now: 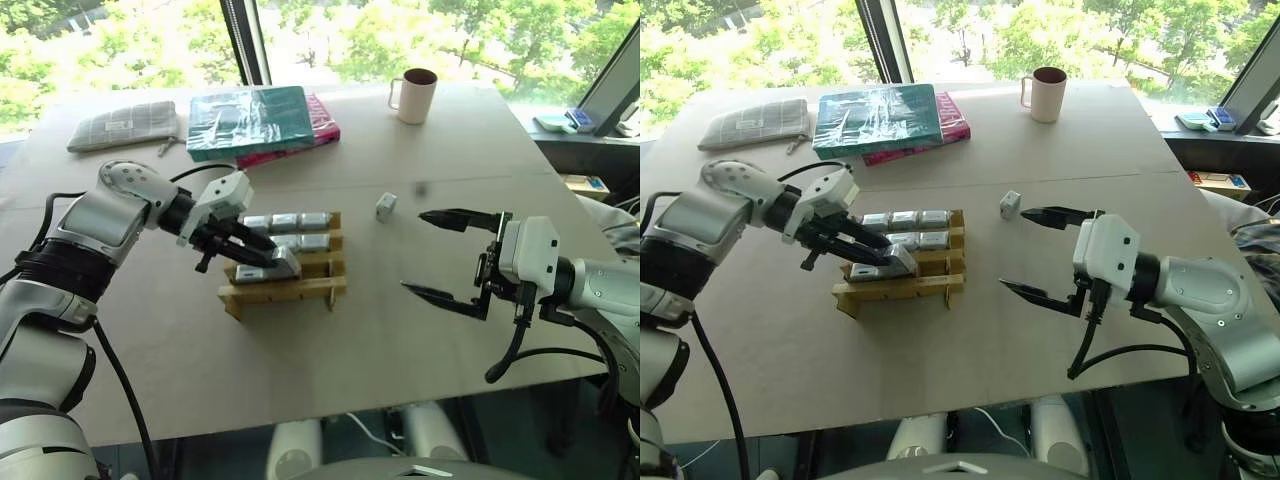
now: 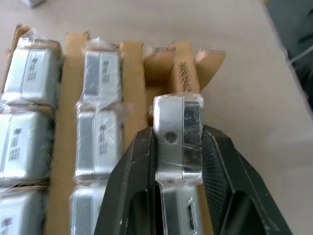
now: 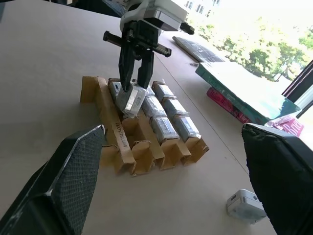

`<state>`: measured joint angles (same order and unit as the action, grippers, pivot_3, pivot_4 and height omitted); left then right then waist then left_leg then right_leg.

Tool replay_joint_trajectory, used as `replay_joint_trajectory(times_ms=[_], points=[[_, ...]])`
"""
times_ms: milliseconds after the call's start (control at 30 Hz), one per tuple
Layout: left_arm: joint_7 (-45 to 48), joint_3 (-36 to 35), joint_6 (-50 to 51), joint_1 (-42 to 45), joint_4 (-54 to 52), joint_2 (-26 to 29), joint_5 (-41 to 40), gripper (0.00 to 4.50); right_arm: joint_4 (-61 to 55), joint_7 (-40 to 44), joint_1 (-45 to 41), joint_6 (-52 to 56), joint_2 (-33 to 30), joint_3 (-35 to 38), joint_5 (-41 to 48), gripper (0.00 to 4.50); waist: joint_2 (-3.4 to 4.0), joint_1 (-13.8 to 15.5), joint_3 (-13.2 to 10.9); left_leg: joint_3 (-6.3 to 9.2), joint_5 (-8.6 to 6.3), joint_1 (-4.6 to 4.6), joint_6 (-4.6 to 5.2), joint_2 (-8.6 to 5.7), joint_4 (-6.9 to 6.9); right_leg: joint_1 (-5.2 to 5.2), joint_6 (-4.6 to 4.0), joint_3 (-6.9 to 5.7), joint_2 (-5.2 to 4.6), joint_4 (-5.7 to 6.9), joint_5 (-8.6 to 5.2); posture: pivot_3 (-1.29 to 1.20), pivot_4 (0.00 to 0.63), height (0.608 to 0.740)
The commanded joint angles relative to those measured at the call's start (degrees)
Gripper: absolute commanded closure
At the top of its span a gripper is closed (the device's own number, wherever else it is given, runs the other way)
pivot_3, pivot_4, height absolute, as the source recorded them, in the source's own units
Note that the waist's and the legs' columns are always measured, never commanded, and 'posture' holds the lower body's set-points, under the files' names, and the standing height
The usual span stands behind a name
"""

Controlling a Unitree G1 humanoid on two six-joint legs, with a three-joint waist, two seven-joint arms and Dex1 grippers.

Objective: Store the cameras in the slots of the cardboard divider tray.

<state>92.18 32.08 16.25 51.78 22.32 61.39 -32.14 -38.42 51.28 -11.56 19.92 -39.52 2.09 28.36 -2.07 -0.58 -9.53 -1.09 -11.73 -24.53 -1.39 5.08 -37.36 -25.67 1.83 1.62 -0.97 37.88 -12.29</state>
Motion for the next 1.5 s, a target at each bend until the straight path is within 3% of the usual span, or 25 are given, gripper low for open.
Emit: replay_joint_trajectory(times_ms=[33, 333, 633, 933, 1000, 1033, 1133, 1200, 1333, 1433, 1500], points=[[0.32, 0.43, -1.28, -0.30, -2.04, 2.72, 0.03, 3.78, -1.95, -0.56, -0.82, -0.73, -0.47, 0.11, 0.13, 0.03, 0.00, 0.02, 0.00, 0.00, 0.00, 0.00, 0.00, 0.00, 0.00, 0.00, 0.00, 0.00, 0.00, 0.00, 0.00, 0.00, 0.150, 0.740], [0.32, -1.23, -3.39, -0.93, 0.06, 1.32, 5.09, 3.78, -2.20, -0.77, -0.13, -0.87, -0.76, 0.05, -0.10, 0.03, 0.00, 0.06, 0.00, 0.00, 0.00, 0.03, 0.00, 0.00, -0.04, 0.01, 0.00, 0.01, 0.01, 0.03, 0.00, 0.00, 0.150, 0.740], [0.32, -5.01, -1.64, 0.33, 3.15, -3.75, 12.04, 3.78, -2.51, -0.99, -0.32, -0.46, -1.32, -0.52, -0.05, 0.03, 0.00, 0.07, 0.01, 0.00, 0.00, 0.01, 0.00, 0.00, -0.06, 0.01, 0.00, 0.03, 0.03, 0.05, 0.00, 0.00, 0.150, 0.740], [0.32, -7.26, -4.85, -1.83, 2.43, -5.19, 14.17, 3.78, -3.00, -1.38, -0.18, -0.21, -1.45, -0.76, -0.27, 0.03, 0.00, 0.16, 0.01, 0.00, 0.01, 0.07, 0.01, 0.00, -0.07, 0.02, 0.00, 0.04, 0.03, 0.11, 0.01, 0.00, 0.150, 0.740], [0.32, -8.98, -2.91, -3.24, -0.71, -4.44, 11.14, 2.74, -3.17, -1.46, -0.18, -0.20, -1.44, -0.85, -0.38, 0.00, 0.00, 0.14, 0.01, 0.00, 0.01, 0.06, 0.01, 0.00, -0.07, 0.03, 0.00, 0.04, 0.03, 0.11, 0.01, 0.00, 0.150, 0.740], [0.32, -10.05, -1.71, -3.84, -2.08, -4.34, 9.74, 2.61, -3.26, -1.47, -0.11, -0.23, -1.45, -0.82, -0.40, 0.00, 0.00, 0.13, 0.01, 0.00, 0.01, 0.06, 0.01, 0.00, -0.07, 0.03, 0.00, 0.06, 0.03, 0.11, 0.01, 0.00, 0.150, 0.740], [0.32, -15.35, 2.63, -5.48, -5.60, -4.47, 6.43, 1.38, -3.37, -1.58, -0.16, 0.28, -1.56, -0.97, -0.31, 0.00, -0.01, 0.08, 0.00, 0.00, 0.01, -0.01, 0.01, 0.00, -0.07, 0.00, 0.00, 0.05, 0.03, 0.08, 0.00, 0.00, 0.150, 0.740], [0.27, -19.82, 11.66, -5.88, -6.69, -3.75, 1.64, 0.46, -2.83, -3.21, -1.35, 3.57, -1.49, -2.13, -0.40, 0.00, -0.02, 0.04, 0.00, 0.01, 0.01, -0.02, 0.01, 0.00, -0.07, 0.01, 0.00, 0.05, 0.03, 0.06, 0.01, 0.00, 0.150, 0.740], [-4.75, -28.31, 20.50, -8.56, -5.05, -3.83, -2.48, 0.46, -0.04, -7.90, -5.22, 6.06, 0.94, -6.47, -4.99, 0.00, -0.01, -0.52, 0.00, 0.00, 0.01, 0.07, 0.01, 0.00, -0.07, 0.02, 0.00, 0.07, 0.04, 0.10, 0.01, 0.00, 0.150, 0.740], [-14.86, -39.90, 14.64, -17.05, -7.42, -8.72, -3.94, 0.46, 1.85, -17.18, -10.30, 15.06, 4.85, -12.18, -11.36, 0.00, 0.05, -0.69, 0.02, -0.08, 0.01, 0.29, 0.01, 0.02, -0.02, 0.05, 0.00, 0.18, 0.07, 0.19, 0.01, 0.00, 0.150, 0.740], [-15.86, -44.10, 9.78, -22.29, -8.91, -10.93, -3.83, 0.46, 3.40, -20.83, -13.91, 22.01, 6.85, -16.08, -14.32, 0.00, 0.05, -0.58, 0.03, -0.10, 0.01, 0.34, 0.01, 0.02, 0.00, 0.07, -0.01, 0.21, 0.08, 0.28, 0.01, 0.00, 0.150, 0.740]])
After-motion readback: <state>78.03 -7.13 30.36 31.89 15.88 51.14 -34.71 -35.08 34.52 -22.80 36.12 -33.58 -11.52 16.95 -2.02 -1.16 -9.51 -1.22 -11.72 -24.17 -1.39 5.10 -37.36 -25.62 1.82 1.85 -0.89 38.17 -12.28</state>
